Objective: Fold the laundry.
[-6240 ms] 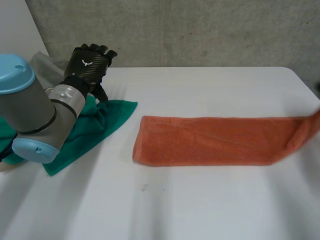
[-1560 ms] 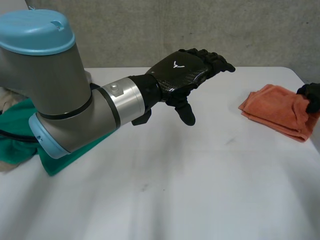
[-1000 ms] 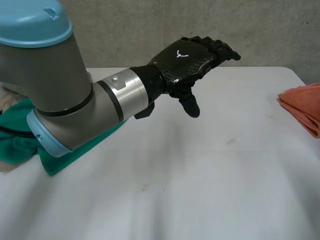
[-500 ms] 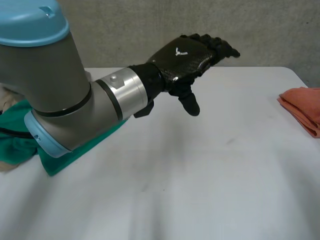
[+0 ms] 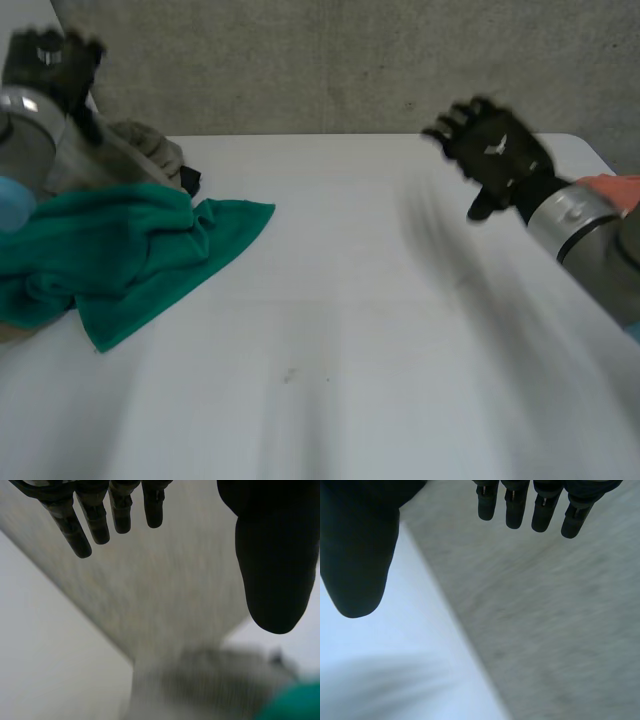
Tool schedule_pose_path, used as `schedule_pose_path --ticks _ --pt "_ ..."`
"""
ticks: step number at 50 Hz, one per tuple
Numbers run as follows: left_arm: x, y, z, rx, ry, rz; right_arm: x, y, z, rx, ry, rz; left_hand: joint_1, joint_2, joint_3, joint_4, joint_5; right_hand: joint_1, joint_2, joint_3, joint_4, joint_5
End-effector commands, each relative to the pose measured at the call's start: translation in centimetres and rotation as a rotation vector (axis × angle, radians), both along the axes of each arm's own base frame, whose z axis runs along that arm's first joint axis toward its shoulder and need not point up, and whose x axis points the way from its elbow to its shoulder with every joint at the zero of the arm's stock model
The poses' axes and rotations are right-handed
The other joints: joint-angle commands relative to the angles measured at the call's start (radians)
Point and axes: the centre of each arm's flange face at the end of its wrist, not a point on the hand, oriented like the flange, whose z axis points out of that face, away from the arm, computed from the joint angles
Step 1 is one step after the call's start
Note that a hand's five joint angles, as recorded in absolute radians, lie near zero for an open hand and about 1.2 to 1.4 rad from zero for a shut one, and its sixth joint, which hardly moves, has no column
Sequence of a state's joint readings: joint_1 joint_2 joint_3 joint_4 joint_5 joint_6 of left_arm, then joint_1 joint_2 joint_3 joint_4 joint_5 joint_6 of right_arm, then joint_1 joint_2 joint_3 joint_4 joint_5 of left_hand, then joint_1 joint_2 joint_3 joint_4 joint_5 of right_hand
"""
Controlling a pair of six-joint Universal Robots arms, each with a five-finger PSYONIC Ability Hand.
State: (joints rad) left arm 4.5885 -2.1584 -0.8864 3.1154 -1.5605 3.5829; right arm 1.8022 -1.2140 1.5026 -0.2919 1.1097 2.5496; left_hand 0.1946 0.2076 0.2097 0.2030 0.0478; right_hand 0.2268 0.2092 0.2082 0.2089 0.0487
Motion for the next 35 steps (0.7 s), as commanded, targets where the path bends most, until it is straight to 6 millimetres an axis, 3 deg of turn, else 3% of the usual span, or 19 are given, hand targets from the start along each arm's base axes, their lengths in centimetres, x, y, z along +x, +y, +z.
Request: schedule_pose_path --ticks 1,5,7,11,17,18,19,23,26,27,29,30,33,35 --pt "4.1 -5.9 -9.8 0.064 -0.164 0.021 0.1 1.6 -3.1 0.175 0.122 -0.070 -0.016 -0.029 -0.031 -0.025 -0.044 -0.052 -0.035 -0.034 -0.034 -0.049" --pt "4.8 -7.9 -12.4 0.018 -0.168 -0.028 -0.2 1.9 -3.8 0.198 0.134 -0.098 0.054 0.041 0.039 0.045 0.026 -0.052 -0.035 -0.034 -0.034 -0.049" --pt "4.9 -8.5 -13.0 -0.003 -0.169 -0.045 -0.4 2.1 -4.3 0.215 0.138 -0.104 0.235 0.222 0.220 0.227 0.207 -0.052 -0.035 -0.034 -0.034 -0.049" --pt "5.0 -9.3 -13.1 -0.061 -0.162 -0.061 -0.9 2.4 -4.8 0.238 0.145 -0.117 1.193 1.180 1.178 1.185 1.166 -0.052 -0.035 -0.034 -0.034 -0.049" --pt "4.1 -9.3 -11.5 -0.131 -0.157 -0.074 -1.2 3.0 -5.0 0.244 0.147 -0.121 1.202 1.189 1.187 1.193 1.174 -0.052 -0.035 -0.034 -0.034 -0.049" --pt "3.8 -9.1 -10.6 -0.147 -0.153 -0.078 -1.2 3.1 -4.9 0.241 0.146 -0.121 1.202 1.189 1.187 1.193 1.174 -0.052 -0.035 -0.034 -0.034 -0.049" --pt "3.0 -8.4 -8.1 -0.189 -0.137 -0.093 -1.2 3.1 -4.7 0.237 0.144 -0.121 1.202 1.189 1.187 1.193 1.174 -0.052 -0.035 -0.034 -0.034 -0.049" --pt "0.9 -5.8 -2.3 -0.276 -0.060 -0.146 -1.3 3.1 -4.0 0.217 0.132 -0.126 1.202 1.189 1.187 1.193 1.174 -0.052 -0.035 -0.034 -0.034 -0.049" --pt "-0.2 -4.0 1.1 -0.324 0.004 -0.184 -1.3 3.1 -3.7 0.206 0.127 -0.127 1.202 1.189 1.187 1.193 1.174 -0.052 -0.035 -0.034 -0.034 -0.049" --pt "-1.0 -2.5 3.6 -0.360 0.054 -0.217 -1.3 3.1 -3.7 0.206 0.125 -0.127 1.202 1.189 1.187 1.193 1.174 -0.052 -0.035 -0.034 -0.034 -0.049" --pt "-1.6 -1.1 5.6 -0.391 0.089 -0.242 -1.2 3.0 -3.5 0.202 0.118 -0.126 1.202 1.189 1.187 1.193 1.174 -0.052 -0.035 -0.034 -0.034 -0.049" --pt "-2.0 0.3 7.7 -0.430 0.122 -0.266 -1.2 3.0 -3.5 0.202 0.115 -0.128 1.202 1.189 1.187 1.193 1.174 -0.052 -0.035 -0.034 -0.034 -0.049" --pt "-2.1 1.7 9.9 -0.478 0.165 -0.288 -1.3 3.1 -3.2 0.200 0.107 -0.131 1.202 1.189 1.187 1.193 1.174 -0.052 -0.035 -0.034 -0.034 -0.049" --pt "-2.0 1.9 10.2 -0.477 0.193 -0.295 -1.3 3.1 -3.2 0.205 0.102 -0.131 1.202 1.189 1.187 1.193 1.174 -0.052 -0.035 -0.034 -0.034 -0.049"
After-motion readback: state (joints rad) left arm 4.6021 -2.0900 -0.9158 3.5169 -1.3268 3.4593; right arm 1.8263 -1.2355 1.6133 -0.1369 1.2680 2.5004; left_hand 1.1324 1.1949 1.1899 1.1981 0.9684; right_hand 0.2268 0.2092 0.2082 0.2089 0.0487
